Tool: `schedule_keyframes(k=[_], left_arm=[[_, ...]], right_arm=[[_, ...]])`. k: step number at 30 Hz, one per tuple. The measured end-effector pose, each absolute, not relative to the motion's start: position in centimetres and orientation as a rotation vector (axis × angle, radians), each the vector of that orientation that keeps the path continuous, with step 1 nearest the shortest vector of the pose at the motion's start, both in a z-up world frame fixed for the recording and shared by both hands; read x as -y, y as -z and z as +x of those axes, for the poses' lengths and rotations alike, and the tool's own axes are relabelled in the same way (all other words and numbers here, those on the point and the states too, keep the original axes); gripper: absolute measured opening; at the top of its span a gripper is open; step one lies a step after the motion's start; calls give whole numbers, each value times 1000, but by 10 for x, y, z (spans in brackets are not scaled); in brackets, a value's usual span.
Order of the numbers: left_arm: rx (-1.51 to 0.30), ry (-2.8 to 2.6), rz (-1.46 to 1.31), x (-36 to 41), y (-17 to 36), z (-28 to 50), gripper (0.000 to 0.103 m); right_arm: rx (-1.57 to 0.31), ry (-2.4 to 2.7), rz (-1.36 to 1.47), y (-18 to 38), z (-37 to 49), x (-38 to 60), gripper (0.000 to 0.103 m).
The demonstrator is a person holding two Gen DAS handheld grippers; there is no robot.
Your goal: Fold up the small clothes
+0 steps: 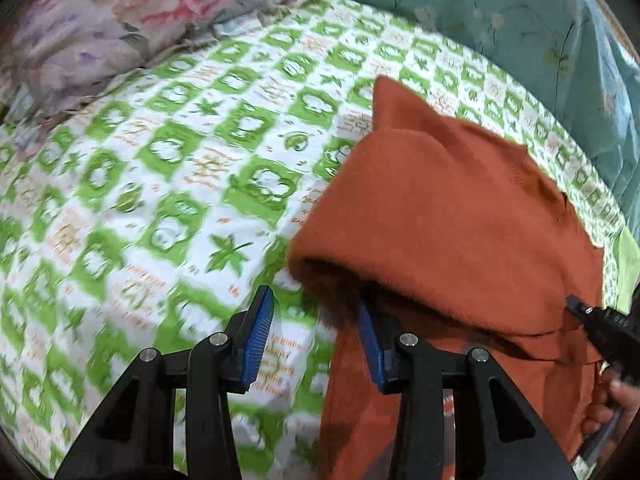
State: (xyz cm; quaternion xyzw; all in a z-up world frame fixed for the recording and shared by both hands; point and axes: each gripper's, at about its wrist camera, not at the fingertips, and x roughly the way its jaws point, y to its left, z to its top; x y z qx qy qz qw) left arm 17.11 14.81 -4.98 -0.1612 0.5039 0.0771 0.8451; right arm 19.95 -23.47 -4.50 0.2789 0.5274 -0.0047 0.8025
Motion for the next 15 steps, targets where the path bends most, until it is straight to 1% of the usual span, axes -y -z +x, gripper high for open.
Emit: schedule_keyframes(k=[3, 7, 8, 10, 12, 15], left_arm=[[-1052, -159, -335, -140, 51, 186, 42], [-1050, -158, -319, -134, 53, 200, 42], [-1051, -154, -320, -133, 54, 202, 47], [-1051, -121, -320, -132, 56, 202, 50], [-1055, -116, -288, -124, 56, 205, 49], [-1063, -120, -292, -121, 56, 206, 47]], right_arm=[[-1079, -27, 571, 19, 203, 231, 5], [-913, -13, 549, -33, 186, 258, 5], [-893, 24, 545, -39, 180, 269, 5], [-887, 147, 579, -38, 160, 311, 5], [-933, 206, 623, -23, 145, 337, 5], [-974, 214, 607, -11, 135, 340, 4]])
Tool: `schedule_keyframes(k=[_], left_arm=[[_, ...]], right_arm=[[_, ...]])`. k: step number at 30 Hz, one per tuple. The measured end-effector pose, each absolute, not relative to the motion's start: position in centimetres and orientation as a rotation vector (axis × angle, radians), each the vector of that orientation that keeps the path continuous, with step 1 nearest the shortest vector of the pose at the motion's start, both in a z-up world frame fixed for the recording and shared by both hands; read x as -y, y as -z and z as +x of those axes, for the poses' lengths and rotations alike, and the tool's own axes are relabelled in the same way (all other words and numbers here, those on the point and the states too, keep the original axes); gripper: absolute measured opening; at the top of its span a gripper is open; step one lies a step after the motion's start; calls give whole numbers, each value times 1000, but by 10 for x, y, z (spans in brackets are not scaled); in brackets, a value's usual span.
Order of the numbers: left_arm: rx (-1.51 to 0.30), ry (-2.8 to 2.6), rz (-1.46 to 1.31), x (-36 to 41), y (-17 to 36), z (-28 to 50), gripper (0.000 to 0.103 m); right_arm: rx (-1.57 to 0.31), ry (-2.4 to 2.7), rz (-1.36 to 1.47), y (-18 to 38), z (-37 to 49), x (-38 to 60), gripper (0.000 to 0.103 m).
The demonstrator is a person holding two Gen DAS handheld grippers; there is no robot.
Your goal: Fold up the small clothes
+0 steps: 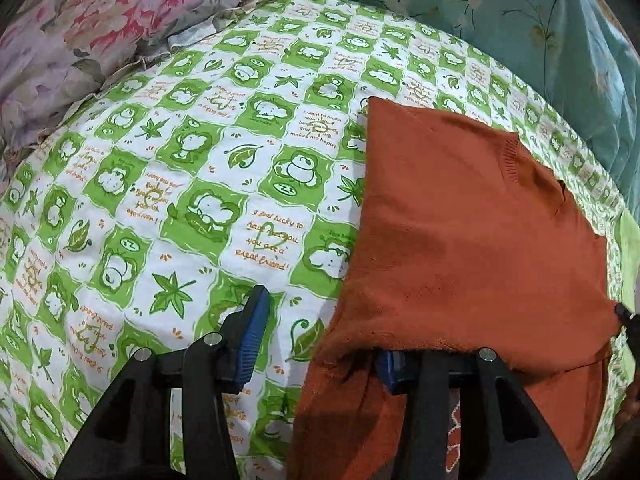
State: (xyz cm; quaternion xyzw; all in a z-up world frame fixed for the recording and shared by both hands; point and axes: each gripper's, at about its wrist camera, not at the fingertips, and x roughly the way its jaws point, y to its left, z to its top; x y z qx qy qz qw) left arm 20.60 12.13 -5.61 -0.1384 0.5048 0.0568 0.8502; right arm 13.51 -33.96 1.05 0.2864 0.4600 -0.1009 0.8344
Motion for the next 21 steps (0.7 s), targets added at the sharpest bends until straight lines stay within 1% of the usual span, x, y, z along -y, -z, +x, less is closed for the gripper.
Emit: schedule_keyframes(k=[6, 10, 14, 20, 21], left_arm=[[-1084, -101, -277, -119, 56, 201, 46], [-1085, -94, -302, -126, 56, 193, 46], [-1090, -93, -303, -129, 57, 190, 46], [-1120, -65, -273, -129, 58, 184, 48], [-1126, -59, -273, -129, 58, 183, 48]], right_arm=[[-898, 150, 575, -27, 131, 329, 4], [-959, 189, 515, -13, 137, 334, 3], [-912, 166, 412, -25, 139, 321, 3], [-1089, 215, 252, 18, 144, 311, 4], [-1091, 218, 244, 19, 142, 309, 4]])
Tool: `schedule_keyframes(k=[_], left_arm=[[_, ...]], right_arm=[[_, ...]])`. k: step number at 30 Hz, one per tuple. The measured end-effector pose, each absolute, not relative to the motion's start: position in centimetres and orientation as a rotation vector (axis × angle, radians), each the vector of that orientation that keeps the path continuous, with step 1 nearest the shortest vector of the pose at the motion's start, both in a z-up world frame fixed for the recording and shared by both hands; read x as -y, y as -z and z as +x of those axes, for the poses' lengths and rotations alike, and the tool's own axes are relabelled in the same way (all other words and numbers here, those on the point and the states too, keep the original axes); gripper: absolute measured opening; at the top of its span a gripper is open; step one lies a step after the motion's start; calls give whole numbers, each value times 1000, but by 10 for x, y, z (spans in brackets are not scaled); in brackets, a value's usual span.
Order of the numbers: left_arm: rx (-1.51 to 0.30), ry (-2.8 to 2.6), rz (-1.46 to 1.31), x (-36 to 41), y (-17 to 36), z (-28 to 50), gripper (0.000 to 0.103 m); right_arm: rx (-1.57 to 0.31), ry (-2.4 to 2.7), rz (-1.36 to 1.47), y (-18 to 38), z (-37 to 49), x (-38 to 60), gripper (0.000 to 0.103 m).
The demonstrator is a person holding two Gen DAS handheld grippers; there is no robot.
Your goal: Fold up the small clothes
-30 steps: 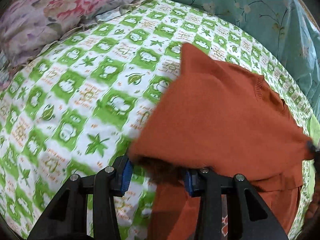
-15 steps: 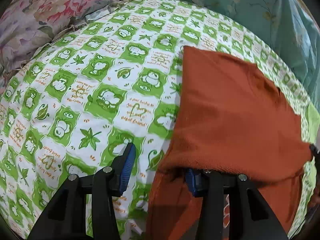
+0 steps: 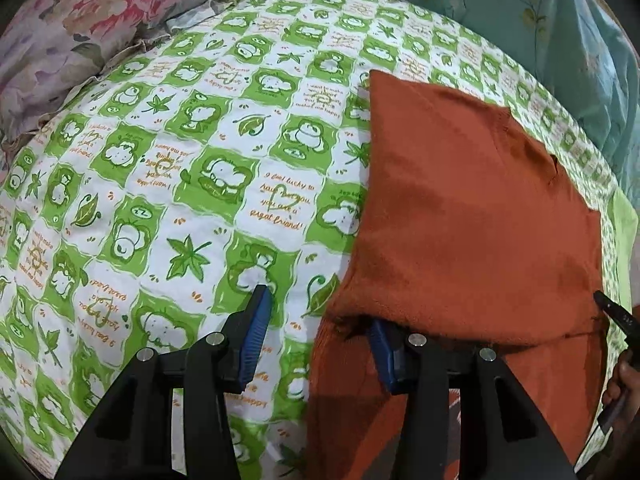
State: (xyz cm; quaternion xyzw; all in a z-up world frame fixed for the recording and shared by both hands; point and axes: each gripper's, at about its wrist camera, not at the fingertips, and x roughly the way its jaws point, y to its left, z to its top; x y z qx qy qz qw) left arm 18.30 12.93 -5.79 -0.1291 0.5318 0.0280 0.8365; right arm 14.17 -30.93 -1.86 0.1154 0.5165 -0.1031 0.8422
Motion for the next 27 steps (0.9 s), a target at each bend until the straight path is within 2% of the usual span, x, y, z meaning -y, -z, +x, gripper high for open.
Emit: schedule_keyframes(k=[9, 13, 16, 18, 20, 23, 24, 25, 26, 27], left_arm=[[-1186, 4, -294, -138, 46, 156, 46], [-1140, 72, -368, -139, 28, 156, 48], [-1105, 68, -389, -135, 23, 179, 49], [-1095, 63, -371, -130, 24, 201, 54], [-1138, 85, -374, -123, 37, 233, 62], [-1208, 98, -389, -118, 57, 271, 63], [-1182, 95, -360, -116, 54, 280, 60], [-1156, 97, -327, -115, 51, 284, 31], [-1152, 100, -309, -114, 49, 287, 18], [-1153, 88, -293, -115, 48, 291, 17]], right_arm=[[-1052, 246, 255, -13, 115, 308, 4], [-1035, 193, 287, -23, 108, 294, 5], [-1045, 159, 311, -21, 108, 282, 5], [-1056, 137, 313, -17, 112, 271, 5], [-1061, 119, 325, -14, 112, 264, 5], [-1076, 92, 344, -11, 111, 258, 5], [-1081, 85, 343, -10, 111, 256, 5], [-1083, 78, 343, -10, 111, 256, 5], [-1084, 71, 344, -11, 110, 256, 5], [-1083, 68, 343, -12, 109, 257, 5]])
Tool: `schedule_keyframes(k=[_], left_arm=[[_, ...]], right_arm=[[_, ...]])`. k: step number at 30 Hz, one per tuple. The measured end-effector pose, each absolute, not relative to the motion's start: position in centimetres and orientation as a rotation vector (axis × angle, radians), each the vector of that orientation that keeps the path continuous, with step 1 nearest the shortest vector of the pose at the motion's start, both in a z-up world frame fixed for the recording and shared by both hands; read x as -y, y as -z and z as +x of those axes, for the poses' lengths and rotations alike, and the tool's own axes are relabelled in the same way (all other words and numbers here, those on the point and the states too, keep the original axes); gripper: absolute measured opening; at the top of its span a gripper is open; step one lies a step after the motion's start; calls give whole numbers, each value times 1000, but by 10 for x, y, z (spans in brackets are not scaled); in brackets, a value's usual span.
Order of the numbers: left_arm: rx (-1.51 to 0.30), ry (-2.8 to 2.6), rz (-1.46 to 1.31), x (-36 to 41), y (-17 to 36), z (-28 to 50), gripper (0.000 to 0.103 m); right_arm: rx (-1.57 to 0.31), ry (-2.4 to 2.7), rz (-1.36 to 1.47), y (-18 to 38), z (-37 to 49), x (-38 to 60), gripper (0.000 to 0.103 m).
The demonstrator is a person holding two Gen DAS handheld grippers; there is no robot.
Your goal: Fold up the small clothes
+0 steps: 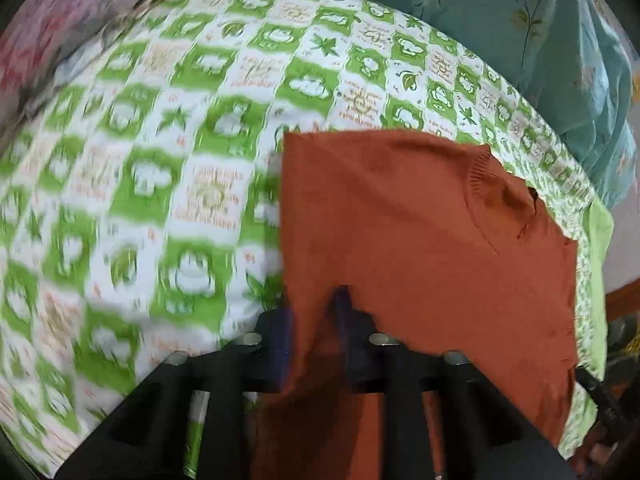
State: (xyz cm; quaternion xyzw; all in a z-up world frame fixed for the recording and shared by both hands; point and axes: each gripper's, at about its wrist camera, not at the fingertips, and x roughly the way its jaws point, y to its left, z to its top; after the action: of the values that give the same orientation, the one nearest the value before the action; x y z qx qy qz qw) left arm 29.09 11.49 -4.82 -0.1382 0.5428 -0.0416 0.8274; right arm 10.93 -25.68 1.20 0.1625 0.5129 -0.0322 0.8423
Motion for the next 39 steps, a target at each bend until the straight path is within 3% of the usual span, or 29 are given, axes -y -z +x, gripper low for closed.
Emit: schedule_keyframes(k=[7, 14, 20, 26, 28, 30, 31, 32, 39], left_arm=[[-1148, 35, -247, -126, 32, 264, 27], [-1192, 92, -317, -132, 7, 141, 58], [-1382, 92, -351, -113, 25, 71, 59], [-1535, 176, -298, -81, 50, 51, 60], [-1509, 174, -224, -71, 52, 44, 58], [-1476, 181, -166, -67, 51, 37, 45], [-1462, 190, -138, -69, 49, 31, 21], [-1460, 215, -146, -75, 46, 25, 8], [-1392, 322, -269, -138, 26, -24, 7]], right_arm=[[-1080, 85, 401, -13, 99, 272, 5], [-1070, 84, 428, -24, 72, 261, 5], [-1070, 89, 431, -29, 33, 240, 5], [-1096, 81, 426, -22, 0, 215, 5], [-1093, 79, 422, -23, -9, 209, 5], [-1083, 82, 414, -27, -19, 205, 5], [-1079, 87, 411, -28, -23, 204, 5], [-1076, 93, 408, -30, -28, 203, 5], [-1084, 169, 417, -35, -74, 215, 5]])
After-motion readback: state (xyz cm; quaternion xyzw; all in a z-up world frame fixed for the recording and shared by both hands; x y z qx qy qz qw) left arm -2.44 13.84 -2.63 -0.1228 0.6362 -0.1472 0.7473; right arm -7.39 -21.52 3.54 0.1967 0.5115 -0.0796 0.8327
